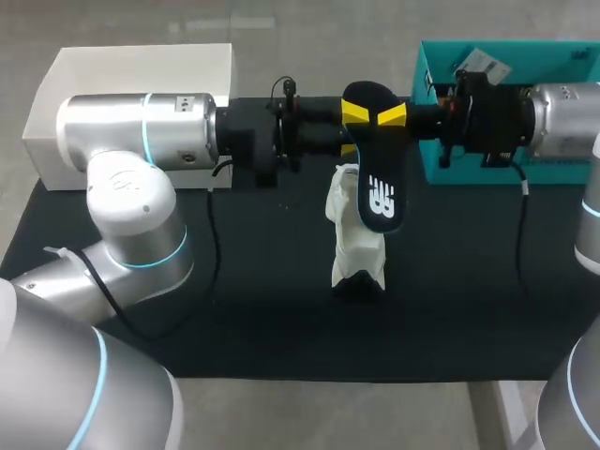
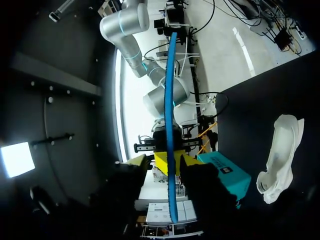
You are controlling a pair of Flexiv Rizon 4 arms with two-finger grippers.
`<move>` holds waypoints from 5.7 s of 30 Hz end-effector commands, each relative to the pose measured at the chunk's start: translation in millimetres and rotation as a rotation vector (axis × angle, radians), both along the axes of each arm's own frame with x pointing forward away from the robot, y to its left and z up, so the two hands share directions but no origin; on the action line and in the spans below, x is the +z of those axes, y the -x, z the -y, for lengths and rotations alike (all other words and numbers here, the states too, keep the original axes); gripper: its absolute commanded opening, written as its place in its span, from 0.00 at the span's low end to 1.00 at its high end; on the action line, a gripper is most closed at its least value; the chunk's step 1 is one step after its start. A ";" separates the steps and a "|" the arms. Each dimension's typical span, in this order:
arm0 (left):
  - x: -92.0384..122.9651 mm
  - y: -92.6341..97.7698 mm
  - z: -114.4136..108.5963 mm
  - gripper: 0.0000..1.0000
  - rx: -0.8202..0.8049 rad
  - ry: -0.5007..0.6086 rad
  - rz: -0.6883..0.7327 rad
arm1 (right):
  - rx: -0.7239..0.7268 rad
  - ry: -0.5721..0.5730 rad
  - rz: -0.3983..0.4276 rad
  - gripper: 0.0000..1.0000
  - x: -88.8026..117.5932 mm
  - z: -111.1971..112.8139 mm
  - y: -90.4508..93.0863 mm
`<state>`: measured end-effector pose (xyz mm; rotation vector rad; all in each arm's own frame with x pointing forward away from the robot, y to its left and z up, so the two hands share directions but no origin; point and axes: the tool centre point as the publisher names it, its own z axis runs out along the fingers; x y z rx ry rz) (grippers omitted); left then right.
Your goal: Take the shoe out of the shoebox, open the shoe tongue, remove and reinsert the insole, then place the shoe into the shoebox
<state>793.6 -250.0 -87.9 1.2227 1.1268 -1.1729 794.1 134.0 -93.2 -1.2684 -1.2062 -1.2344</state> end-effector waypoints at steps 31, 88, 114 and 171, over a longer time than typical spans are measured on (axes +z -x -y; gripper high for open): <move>-12.4 9.8 5.9 0.00 0.015 -0.003 -0.035 | -0.030 -0.024 0.008 1.00 -1.4 5.0 2.6; -27.7 43.2 -21.2 0.00 0.017 -0.075 -0.138 | -0.158 0.685 0.110 1.00 -34.4 234.4 12.3; -28.6 44.6 -15.7 0.00 0.055 -0.032 -0.143 | -0.193 0.723 0.135 1.00 -14.6 246.6 19.1; -155.2 57.3 20.4 0.00 -0.173 -0.350 -0.701 | -0.193 0.723 0.135 1.00 -14.6 246.6 19.1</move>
